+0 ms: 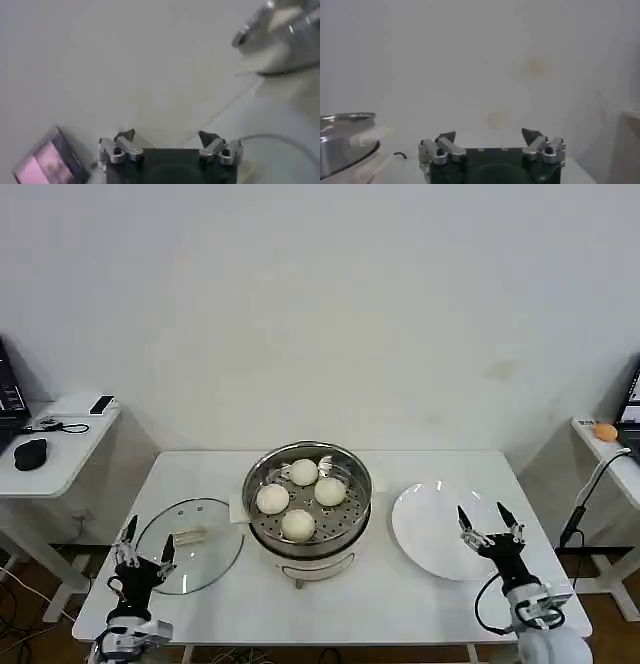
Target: Take steamed baozi put them in steamer then cover it.
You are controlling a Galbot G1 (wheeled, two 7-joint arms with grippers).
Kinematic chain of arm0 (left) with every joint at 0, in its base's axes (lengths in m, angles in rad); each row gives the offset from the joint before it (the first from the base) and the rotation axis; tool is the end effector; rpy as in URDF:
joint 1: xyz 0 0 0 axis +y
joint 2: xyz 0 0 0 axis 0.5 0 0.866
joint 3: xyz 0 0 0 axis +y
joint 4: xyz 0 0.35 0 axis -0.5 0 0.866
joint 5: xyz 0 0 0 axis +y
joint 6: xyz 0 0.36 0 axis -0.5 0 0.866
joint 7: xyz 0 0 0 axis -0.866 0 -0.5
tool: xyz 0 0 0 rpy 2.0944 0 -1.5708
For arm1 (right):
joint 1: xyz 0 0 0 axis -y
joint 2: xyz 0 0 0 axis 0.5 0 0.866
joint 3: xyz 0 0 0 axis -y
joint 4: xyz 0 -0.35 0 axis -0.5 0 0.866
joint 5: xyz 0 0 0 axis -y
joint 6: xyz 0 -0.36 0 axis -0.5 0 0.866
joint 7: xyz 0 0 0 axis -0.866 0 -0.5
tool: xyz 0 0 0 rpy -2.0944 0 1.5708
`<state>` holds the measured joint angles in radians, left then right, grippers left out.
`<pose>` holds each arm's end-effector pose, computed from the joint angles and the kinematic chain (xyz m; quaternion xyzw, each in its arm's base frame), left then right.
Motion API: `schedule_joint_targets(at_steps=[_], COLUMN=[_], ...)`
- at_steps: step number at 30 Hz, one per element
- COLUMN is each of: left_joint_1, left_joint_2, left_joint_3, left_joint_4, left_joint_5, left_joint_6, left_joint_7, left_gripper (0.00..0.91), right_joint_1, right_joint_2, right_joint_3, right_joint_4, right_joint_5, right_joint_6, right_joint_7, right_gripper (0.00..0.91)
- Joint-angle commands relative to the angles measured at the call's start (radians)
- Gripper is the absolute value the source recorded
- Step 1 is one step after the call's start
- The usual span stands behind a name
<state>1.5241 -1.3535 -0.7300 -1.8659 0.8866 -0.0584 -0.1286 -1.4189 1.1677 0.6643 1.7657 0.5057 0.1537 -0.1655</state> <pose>0.1965 0.1218 -0.3540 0.0529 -0.8318 -0.5515 0.0347 0.2392 -0.1555 -0.3491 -0.0516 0.9979 0.0364 0.0124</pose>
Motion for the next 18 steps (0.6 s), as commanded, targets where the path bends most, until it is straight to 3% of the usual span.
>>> schedule_joint_targets(at_steps=[1, 18], left_joint_1=[-0.051, -0.184], left_joint_2=[0.037, 0.034], left_joint_3=[0.071, 0.117], left_joint_4=[0.186, 0.284], left_joint_5=[0.436, 0.441], left_joint_6=[0.073, 0.125], left_joint_7=[-0.123, -0.011], left_gripper=[0.907, 0.907], right_joint_1=[-0.024, -0.041], right_joint_2=[0.021, 0.034], right_joint_3=[0.001, 0.044], right_joint_4=[0.043, 0.049], right_joint_5=[-0.017, -0.037], right_joint_6=[0.009, 0.014], right_joint_7=[0.012, 0.011], right_gripper=[0.907, 0.907])
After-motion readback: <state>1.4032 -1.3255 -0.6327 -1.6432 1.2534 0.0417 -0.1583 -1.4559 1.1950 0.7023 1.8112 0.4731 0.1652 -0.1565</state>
